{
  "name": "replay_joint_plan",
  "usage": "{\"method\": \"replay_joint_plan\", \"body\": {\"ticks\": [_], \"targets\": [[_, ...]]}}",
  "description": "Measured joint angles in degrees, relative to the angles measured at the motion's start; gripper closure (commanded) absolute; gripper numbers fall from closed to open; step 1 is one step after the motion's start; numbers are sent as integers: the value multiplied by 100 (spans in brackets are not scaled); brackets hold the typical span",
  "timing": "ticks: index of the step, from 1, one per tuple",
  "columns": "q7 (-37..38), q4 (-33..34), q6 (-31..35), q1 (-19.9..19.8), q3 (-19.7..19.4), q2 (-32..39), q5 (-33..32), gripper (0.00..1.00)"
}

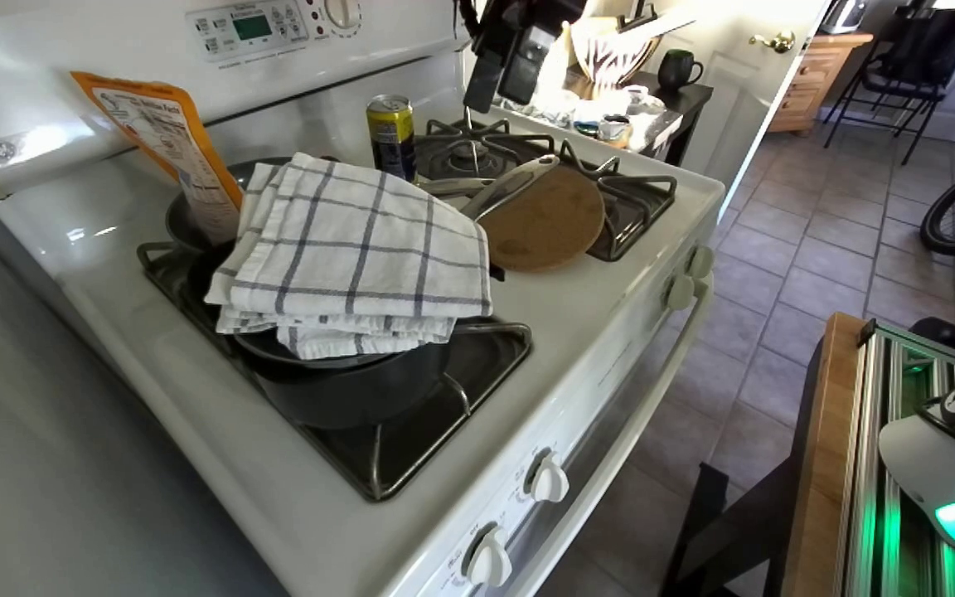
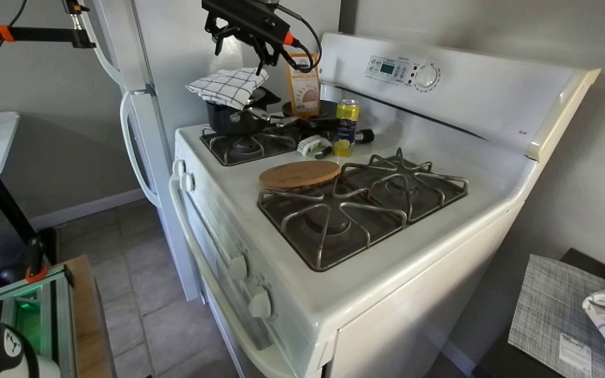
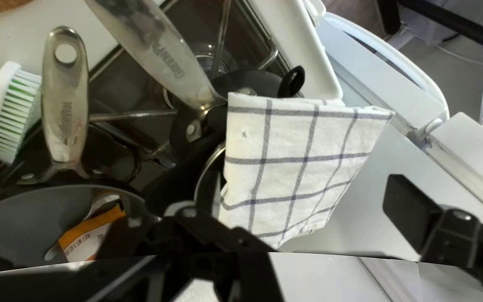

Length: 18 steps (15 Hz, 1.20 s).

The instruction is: Put the white towel on the front right side of the stove.

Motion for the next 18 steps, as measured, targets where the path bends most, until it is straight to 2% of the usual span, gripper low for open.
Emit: {"method": "replay_joint_plan", "body": {"ticks": [4,9,10,11,13,14,15,16,18], "targets": [[-200,-4,721,2,201,324,439,0],[-320,3,928,1,362,632,672,16],[-343,5,963,0,386,677,693,15],[-369,8,996,-1,403,720,702,24],[-390,17,1027,-4,420,798,715,31],[-401,23,1029,-9,425,833,720,38],[-410,26,1029,-18,431,859,727,54],[-419,29,1029,-27,436,882,736,60],[-468,33,1029,-44,443,920,787,69]]}}
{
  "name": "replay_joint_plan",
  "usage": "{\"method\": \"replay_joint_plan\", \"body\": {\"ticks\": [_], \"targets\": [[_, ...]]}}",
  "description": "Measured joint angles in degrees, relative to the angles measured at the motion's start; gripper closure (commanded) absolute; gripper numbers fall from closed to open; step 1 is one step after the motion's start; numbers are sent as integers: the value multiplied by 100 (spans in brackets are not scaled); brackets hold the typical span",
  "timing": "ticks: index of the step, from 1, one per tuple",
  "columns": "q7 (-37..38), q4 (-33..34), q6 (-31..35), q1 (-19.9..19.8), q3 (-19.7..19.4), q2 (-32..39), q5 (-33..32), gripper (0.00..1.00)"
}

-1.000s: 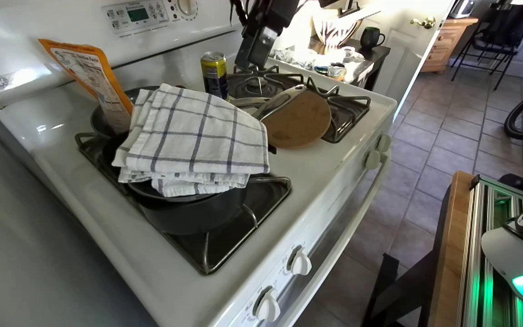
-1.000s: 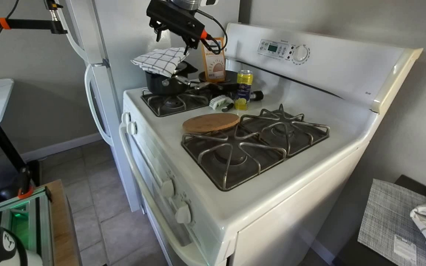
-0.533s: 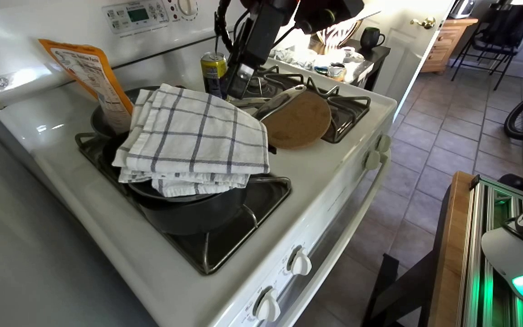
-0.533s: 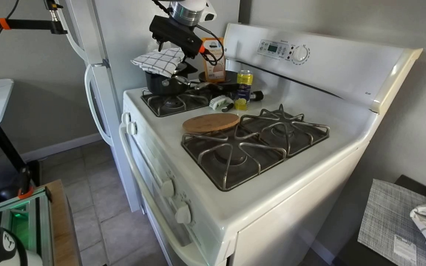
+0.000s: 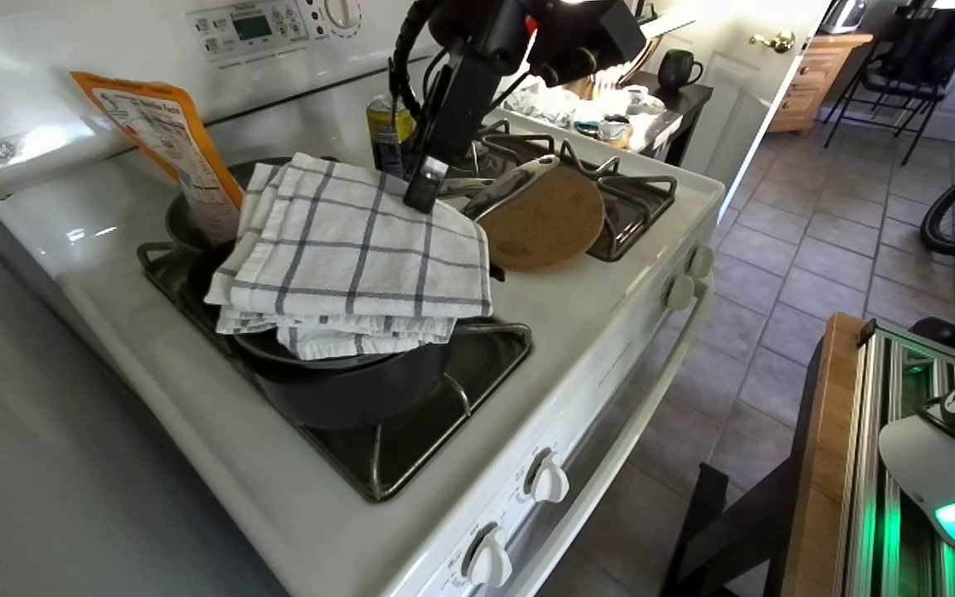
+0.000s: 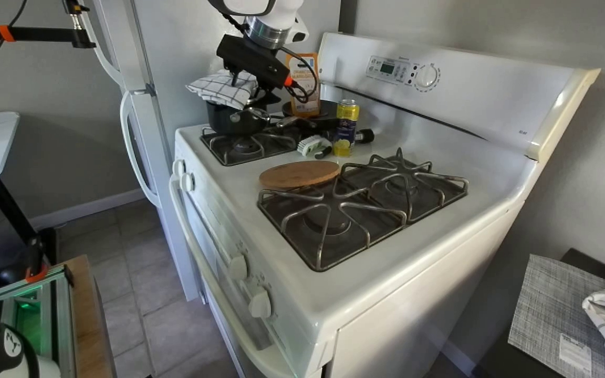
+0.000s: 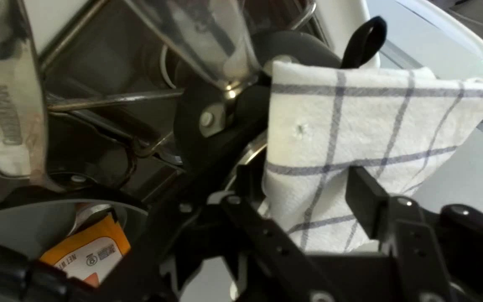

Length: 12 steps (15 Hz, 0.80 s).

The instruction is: Put the white towel on the front right side of the stove.

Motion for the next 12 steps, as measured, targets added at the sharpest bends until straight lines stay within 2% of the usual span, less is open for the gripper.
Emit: {"method": "replay_joint_plan", "body": {"ticks": [2,4,12], "targets": [[-95,1,0,-24,14,24,74,88],[-206,5,0,-42,28,46,162,100],[-718,98,-94,-122,36,-34,547,98]]}}
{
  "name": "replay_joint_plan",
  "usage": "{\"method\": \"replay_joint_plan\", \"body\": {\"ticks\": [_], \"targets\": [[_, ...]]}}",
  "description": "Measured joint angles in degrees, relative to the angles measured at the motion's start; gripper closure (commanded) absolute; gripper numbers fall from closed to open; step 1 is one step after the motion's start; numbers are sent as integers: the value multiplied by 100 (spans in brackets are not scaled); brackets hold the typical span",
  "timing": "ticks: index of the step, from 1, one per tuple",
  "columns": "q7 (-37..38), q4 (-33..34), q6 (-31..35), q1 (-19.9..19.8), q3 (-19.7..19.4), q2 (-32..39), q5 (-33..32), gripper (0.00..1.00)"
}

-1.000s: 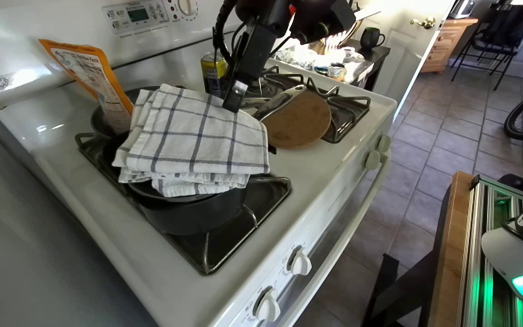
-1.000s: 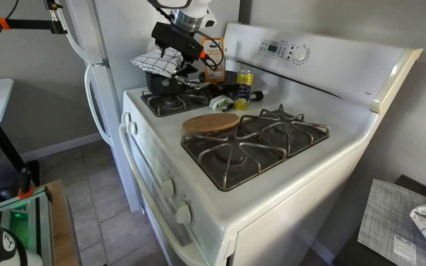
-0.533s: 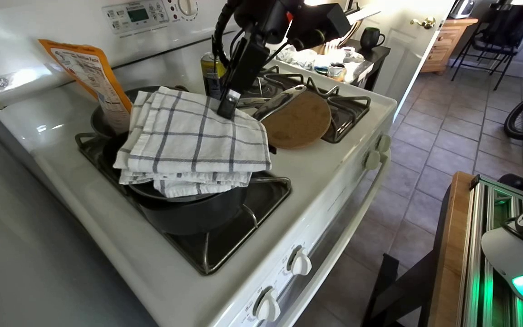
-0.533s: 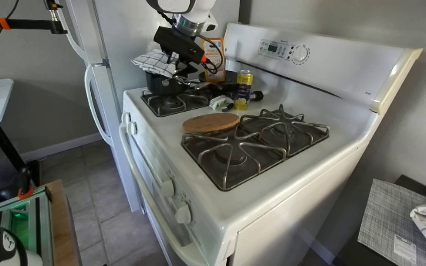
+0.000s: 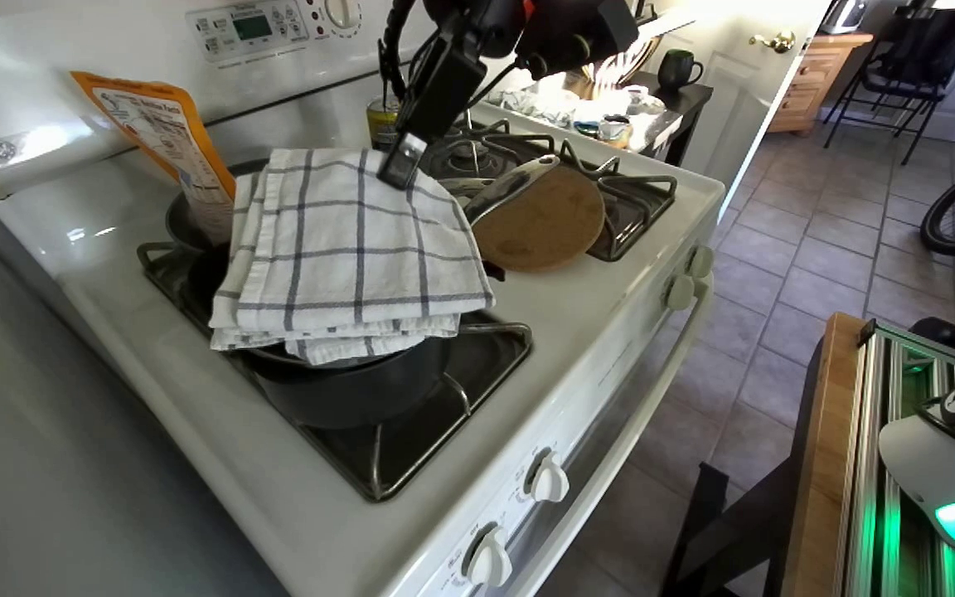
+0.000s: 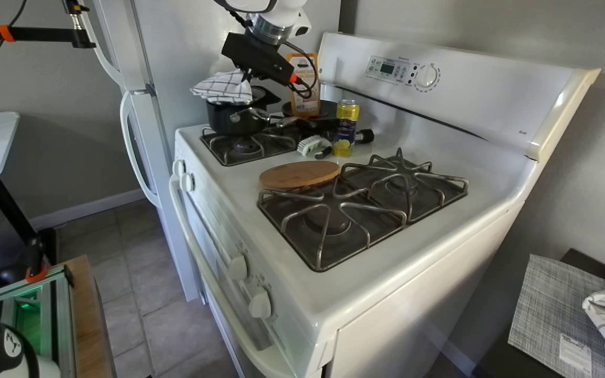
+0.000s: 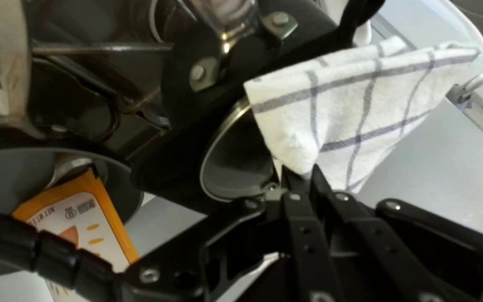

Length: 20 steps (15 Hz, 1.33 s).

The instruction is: Put the white towel on the front right side of the stove.

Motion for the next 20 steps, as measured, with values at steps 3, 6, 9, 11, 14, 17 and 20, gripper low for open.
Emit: {"method": "replay_joint_plan", "body": {"ticks": [3,6,9,11,14,17,20], "targets": [[-276,69,-379,-152,-55,-353,94,98],[-477,151,-988,-304,-211,-779,38,98],[-615,329,-1893,-447,-429,-1151,-448,98],[-774,501,-2575,-550,-602,-1346,-960,98],[-1200,824,-3642,-721,-915,-1511,-1863,98],[-1766,1068,-4422,-870,-1194,-1572,-2701,98],[-2230,1151,-4764,-978,-1362,-1572,-3317,93]]}}
